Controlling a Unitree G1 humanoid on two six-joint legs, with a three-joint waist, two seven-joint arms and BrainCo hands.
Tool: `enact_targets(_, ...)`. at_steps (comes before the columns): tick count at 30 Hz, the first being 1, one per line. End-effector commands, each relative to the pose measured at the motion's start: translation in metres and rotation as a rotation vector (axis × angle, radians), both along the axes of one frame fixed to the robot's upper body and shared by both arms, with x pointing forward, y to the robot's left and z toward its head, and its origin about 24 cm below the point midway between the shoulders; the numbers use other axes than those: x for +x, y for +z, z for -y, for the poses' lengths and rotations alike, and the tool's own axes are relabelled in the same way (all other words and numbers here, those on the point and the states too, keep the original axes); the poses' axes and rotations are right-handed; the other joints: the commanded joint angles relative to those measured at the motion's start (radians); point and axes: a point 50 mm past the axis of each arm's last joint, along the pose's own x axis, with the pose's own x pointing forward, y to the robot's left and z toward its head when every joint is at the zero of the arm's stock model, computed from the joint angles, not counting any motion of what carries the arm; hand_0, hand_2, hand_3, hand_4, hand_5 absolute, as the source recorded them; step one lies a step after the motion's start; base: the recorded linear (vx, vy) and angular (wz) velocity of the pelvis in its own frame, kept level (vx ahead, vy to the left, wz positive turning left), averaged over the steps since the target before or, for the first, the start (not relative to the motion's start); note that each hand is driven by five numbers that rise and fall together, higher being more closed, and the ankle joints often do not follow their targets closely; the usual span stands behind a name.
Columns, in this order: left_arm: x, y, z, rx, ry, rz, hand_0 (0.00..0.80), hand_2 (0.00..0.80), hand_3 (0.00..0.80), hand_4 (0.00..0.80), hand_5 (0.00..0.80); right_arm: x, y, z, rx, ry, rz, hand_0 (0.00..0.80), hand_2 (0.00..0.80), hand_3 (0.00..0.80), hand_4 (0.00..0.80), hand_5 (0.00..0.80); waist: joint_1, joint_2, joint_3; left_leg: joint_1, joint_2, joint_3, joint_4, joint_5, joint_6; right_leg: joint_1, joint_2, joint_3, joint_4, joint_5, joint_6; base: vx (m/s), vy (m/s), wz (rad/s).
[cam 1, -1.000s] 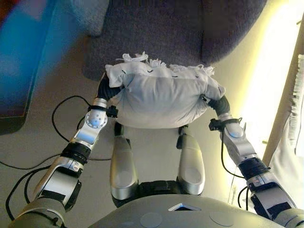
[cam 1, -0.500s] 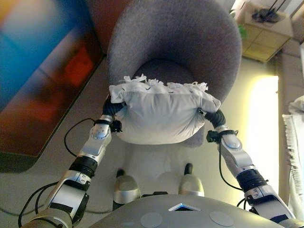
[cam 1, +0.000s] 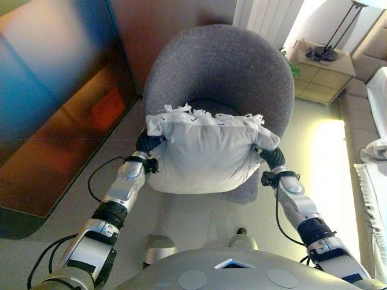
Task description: Pick up the cushion and take it to the sofa
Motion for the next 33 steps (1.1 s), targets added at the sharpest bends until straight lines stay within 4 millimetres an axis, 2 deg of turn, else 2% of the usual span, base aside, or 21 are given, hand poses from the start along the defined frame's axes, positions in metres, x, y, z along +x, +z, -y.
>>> enact_targets(1, 0.026, 0.039, 0.048, -0.146, -0.137, 0.162, 0.8, 0.8, 0.8, 0.8, 0.8, 0.029, 0.049, -0.005, 0.113, -0.001, 0.265, 0.8, 0.8, 0.8, 0.8, 0.8, -0.014, 0.033, -0.012, -0.001, -0.087, 0.037, -0.027, -0.001, 0.164, -0.018, -0.058, 0.05, 0.205, 0.064, 0.052, 0.033, 0.187, 0.06)
enact_targets(4, 0.028, 0.041, 0.048, -0.127, -0.139, 0.173, 0.8, 0.8, 0.8, 0.8, 0.8, 0.028, 0.048, -0.007, 0.124, 0.003, 0.259, 0.8, 0.8, 0.8, 0.8, 0.8, -0.018, 0.048, -0.004, 0.003, -0.11, 0.05, -0.028, -0.008, 0.191, -0.081, -0.04, 0.05, 0.335, 0.084, 0.031, 0.052, 0.192, 0.15)
enact_targets(7, 0.027, 0.041, 0.046, -0.126, -0.13, 0.173, 0.8, 0.8, 0.8, 0.8, 0.8, 0.027, 0.045, -0.008, 0.124, 0.015, 0.241, 0.8, 0.8, 0.8, 0.8, 0.8, -0.031, 0.053, 0.001, 0.015, -0.13, 0.049, -0.031, -0.006, 0.201, -0.114, 0.017, 0.063, 0.362, 0.067, 0.006, 0.111, 0.114, -0.16)
enact_targets(8, 0.027, 0.04, 0.046, -0.128, -0.13, 0.173, 0.8, 0.8, 0.8, 0.8, 0.8, 0.026, 0.043, -0.009, 0.119, 0.021, 0.235, 0.8, 0.8, 0.8, 0.8, 0.8, -0.035, 0.048, 0.001, 0.021, -0.142, 0.051, -0.032, -0.007, 0.201, -0.116, 0.032, 0.056, 0.326, 0.07, 0.004, 0.209, 0.011, -0.12)
enact_targets(10, 0.026, 0.04, 0.047, -0.125, -0.13, 0.172, 0.8, 0.8, 0.8, 0.8, 0.8, 0.023, 0.04, -0.008, 0.112, 0.027, 0.228, 0.8, 0.8, 0.8, 0.8, 0.8, -0.05, 0.038, 0.002, 0.033, -0.162, 0.044, -0.028, -0.019, 0.199, -0.119, 0.063, 0.071, 0.224, 0.072, 0.002, 0.261, -0.066, -0.17)
enact_targets(12, 0.026, 0.039, 0.05, -0.118, -0.142, 0.17, 0.8, 0.8, 0.8, 0.8, 0.8, 0.018, 0.037, -0.003, 0.107, 0.026, 0.224, 0.8, 0.8, 0.8, 0.8, 0.8, -0.081, 0.017, 0.005, 0.049, -0.19, 0.023, -0.013, -0.06, 0.202, -0.161, 0.086, 0.132, 0.079, 0.111, 0.023, 0.314, -0.134, 0.11)
enact_targets(14, 0.026, 0.038, 0.052, -0.1, -0.152, 0.172, 0.8, 0.8, 0.8, 0.8, 0.8, 0.016, 0.037, 0.003, 0.106, 0.027, 0.225, 0.8, 0.8, 0.8, 0.8, 0.8, -0.104, 0.009, 0.013, 0.062, -0.199, 0.002, -0.001, -0.089, 0.208, -0.207, 0.104, 0.179, 0.001, 0.143, 0.039, 0.332, -0.136, 0.72)
enact_targets(16, 0.025, 0.038, 0.051, -0.08, -0.15, 0.175, 0.8, 0.8, 0.8, 0.8, 0.8, 0.015, 0.038, 0.008, 0.108, 0.032, 0.227, 0.8, 0.8, 0.8, 0.8, 0.8, -0.12, 0.015, 0.025, 0.079, -0.192, -0.01, 0.003, -0.106, 0.212, -0.245, 0.125, 0.201, -0.034, 0.153, 0.041, 0.343, -0.142, 0.66)
enact_targets(17, 0.025, 0.037, 0.049, -0.081, -0.145, 0.173, 0.8, 0.8, 0.8, 0.8, 0.8, 0.016, 0.039, 0.009, 0.111, 0.034, 0.231, 0.8, 0.8, 0.8, 0.8, 0.8, -0.128, 0.016, 0.03, 0.096, -0.189, -0.017, 0.003, -0.116, 0.215, -0.277, 0.139, 0.202, -0.054, 0.158, 0.041, 0.32, -0.156, 0.39)
enact_targets(21, 0.023, 0.04, 0.043, -0.099, -0.119, 0.185, 0.8, 0.8, 0.8, 0.8, 0.8, 0.019, 0.046, 0.002, 0.118, 0.063, 0.263, 0.8, 0.8, 0.8, 0.8, 0.8, -0.124, -0.004, 0.045, 0.106, -0.182, -0.029, 0.041, -0.156, 0.231, -0.29, 0.172, 0.191, 0.045, 0.141, 0.022, 0.265, -0.209, -0.02)
enact_targets(23, 0.022, 0.041, 0.042, -0.114, -0.109, 0.189, 0.8, 0.8, 0.8, 0.8, 0.8, 0.02, 0.047, -0.002, 0.108, 0.073, 0.277, 0.8, 0.8, 0.8, 0.8, 0.8, -0.116, -0.014, 0.037, 0.096, -0.18, -0.034, 0.077, -0.171, 0.22, -0.246, 0.17, 0.188, 0.04, 0.132, 0.014, 0.253, -0.232, 0.2)
enact_targets(24, 0.021, 0.041, 0.04, -0.124, -0.107, 0.186, 0.8, 0.8, 0.8, 0.8, 0.8, 0.02, 0.049, -0.004, 0.101, 0.076, 0.28, 0.8, 0.8, 0.8, 0.8, 0.8, -0.113, -0.011, 0.034, 0.105, -0.166, -0.032, 0.077, -0.17, 0.214, -0.239, 0.176, 0.179, 0.057, 0.117, 0.016, 0.309, -0.206, 0.36)
enact_targets(26, 0.015, 0.036, 0.034, -0.133, -0.091, 0.172, 0.8, 0.8, 0.8, 0.8, 0.8, 0.022, 0.053, -0.008, 0.088, 0.091, 0.271, 0.8, 0.8, 0.8, 0.8, 0.8, -0.114, 0.005, 0.013, 0.145, -0.117, -0.031, 0.071, -0.113, 0.18, -0.219, 0.2, 0.169, 0.08, 0.067, 0.002, 0.315, -0.174, 0.41)
enact_targets(28, 0.012, 0.033, 0.028, -0.156, -0.069, 0.162, 0.8, 0.8, 0.8, 0.8, 0.8, 0.022, 0.053, -0.008, 0.077, 0.117, 0.257, 0.8, 0.8, 0.8, 0.8, 0.8, -0.12, 0.016, -0.007, 0.138, -0.058, -0.013, 0.118, -0.009, 0.14, -0.181, 0.234, 0.172, 0.084, 0.022, -0.038, 0.281, -0.185, 0.25)
enact_targets(30, 0.01, 0.031, 0.026, -0.168, -0.05, 0.162, 0.8, 0.8, 0.8, 0.8, 0.8, 0.022, 0.054, -0.01, 0.065, 0.145, 0.251, 0.8, 0.8, 0.8, 0.8, 0.8, -0.122, 0.014, -0.016, 0.115, -0.023, 0.009, 0.189, 0.043, 0.126, -0.158, 0.248, 0.155, 0.085, -0.003, -0.067, 0.231, -0.239, 0.14)
enact_targets(31, 0.01, 0.031, 0.024, -0.178, -0.038, 0.164, 0.8, 0.8, 0.8, 0.8, 0.8, 0.021, 0.054, -0.009, 0.058, 0.161, 0.252, 0.8, 0.8, 0.8, 0.8, 0.8, -0.122, 0.005, -0.018, 0.084, -0.015, 0.024, 0.265, 0.062, 0.127, -0.144, 0.249, 0.14, 0.09, -0.017, -0.086, 0.199, -0.262, -0.02)
enact_targets(33, 0.008, 0.029, 0.023, -0.195, -0.024, 0.159, 0.8, 0.8, 0.8, 0.8, 0.8, 0.019, 0.054, -0.008, 0.055, 0.17, 0.252, 0.8, 0.8, 0.8, 0.8, 0.8, -0.122, -0.006, -0.02, 0.028, -0.008, 0.045, 0.363, 0.066, 0.135, -0.126, 0.251, 0.119, 0.098, -0.037, -0.111, 0.173, -0.235, -0.01)
